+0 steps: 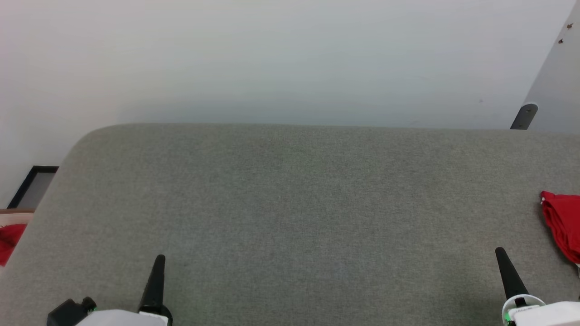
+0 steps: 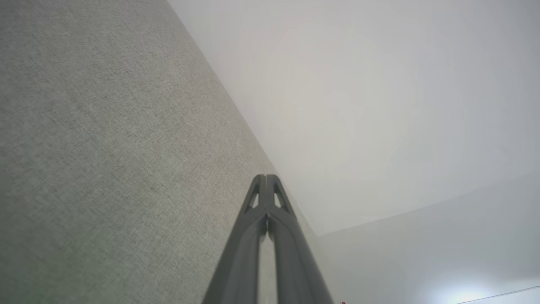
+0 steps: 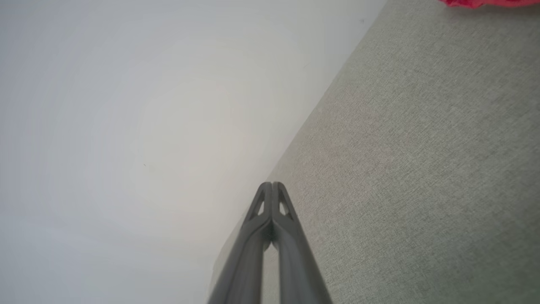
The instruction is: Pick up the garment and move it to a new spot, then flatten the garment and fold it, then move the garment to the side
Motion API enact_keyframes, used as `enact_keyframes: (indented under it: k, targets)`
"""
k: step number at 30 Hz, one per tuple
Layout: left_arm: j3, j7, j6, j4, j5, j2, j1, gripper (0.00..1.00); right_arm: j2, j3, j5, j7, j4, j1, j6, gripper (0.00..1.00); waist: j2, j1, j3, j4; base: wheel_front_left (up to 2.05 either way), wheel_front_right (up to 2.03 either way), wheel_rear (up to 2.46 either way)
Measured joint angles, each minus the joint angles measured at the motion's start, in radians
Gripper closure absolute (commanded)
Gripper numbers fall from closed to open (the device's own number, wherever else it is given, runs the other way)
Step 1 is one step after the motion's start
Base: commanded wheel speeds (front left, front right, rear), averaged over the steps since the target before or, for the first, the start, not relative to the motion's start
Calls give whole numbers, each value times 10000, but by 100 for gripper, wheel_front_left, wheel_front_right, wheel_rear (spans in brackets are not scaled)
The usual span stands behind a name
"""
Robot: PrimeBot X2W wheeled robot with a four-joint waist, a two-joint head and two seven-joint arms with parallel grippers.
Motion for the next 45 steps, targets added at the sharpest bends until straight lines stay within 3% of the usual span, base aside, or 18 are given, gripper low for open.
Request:
enact_keyframes:
  k: [45]
  targets:
    - [339, 1005, -2, 349, -3555, -311, -962, 100, 203, -98, 3417, 523, 671, -1017, -4, 100, 0, 0, 310, -301, 0, 0, 0]
